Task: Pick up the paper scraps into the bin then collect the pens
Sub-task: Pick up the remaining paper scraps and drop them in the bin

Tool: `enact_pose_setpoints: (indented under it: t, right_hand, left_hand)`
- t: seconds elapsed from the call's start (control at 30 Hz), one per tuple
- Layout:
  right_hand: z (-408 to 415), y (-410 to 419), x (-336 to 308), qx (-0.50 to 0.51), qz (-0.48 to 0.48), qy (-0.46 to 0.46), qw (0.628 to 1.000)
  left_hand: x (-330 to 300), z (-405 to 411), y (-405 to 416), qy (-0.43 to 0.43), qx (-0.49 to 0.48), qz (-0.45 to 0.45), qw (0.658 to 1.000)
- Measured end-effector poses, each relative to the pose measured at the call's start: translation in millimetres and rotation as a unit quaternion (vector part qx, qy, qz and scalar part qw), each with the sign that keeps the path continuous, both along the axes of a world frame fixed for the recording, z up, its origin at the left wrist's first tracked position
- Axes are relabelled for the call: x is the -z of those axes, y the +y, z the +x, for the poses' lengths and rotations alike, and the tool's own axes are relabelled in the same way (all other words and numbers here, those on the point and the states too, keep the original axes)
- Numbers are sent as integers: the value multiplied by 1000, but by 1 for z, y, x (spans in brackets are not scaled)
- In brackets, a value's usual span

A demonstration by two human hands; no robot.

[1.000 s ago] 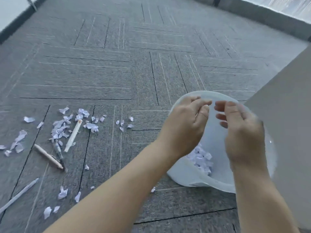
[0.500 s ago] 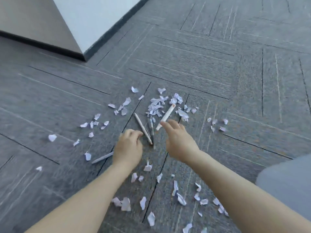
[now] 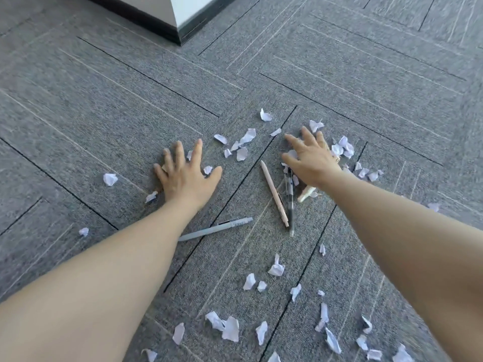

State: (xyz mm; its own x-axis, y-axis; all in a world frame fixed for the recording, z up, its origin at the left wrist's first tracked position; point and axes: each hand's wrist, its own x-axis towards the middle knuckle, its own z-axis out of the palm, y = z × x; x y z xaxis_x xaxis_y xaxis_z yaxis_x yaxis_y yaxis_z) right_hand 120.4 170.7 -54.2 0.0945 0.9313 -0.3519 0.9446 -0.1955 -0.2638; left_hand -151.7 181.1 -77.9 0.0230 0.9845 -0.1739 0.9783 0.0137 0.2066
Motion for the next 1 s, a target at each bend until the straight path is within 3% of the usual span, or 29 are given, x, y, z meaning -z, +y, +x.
enact_pose_setpoints:
  t: [0.17, 0.27, 0.43, 0.57, 0.77, 0.87, 1.0]
  right_hand:
    - [-9, -6, 6, -45, 47, 13, 998]
    - [-13, -16, 7, -64, 83, -50, 993]
    - [-16, -16, 8, -14, 134, -130, 982]
    - [-23, 3, 12, 32, 136, -100, 985]
    - [-16, 1, 9, -40, 123, -84, 988]
    - [7, 0, 1, 59, 190, -22, 980]
    - [59, -4, -5, 190, 243, -45, 950]
  left_hand:
    - [6, 12, 17, -55, 114, 43, 991]
    - [9, 25, 34, -57, 182, 43, 981]
    - [13, 61, 59, -68, 286, 50, 955]
    - [16, 74, 67, -96, 322, 120, 934]
    - [15, 74, 62, -85, 279, 169, 942]
    - [16, 74, 62, -91, 280, 171, 940]
    - [13, 74, 61, -84, 298, 185, 933]
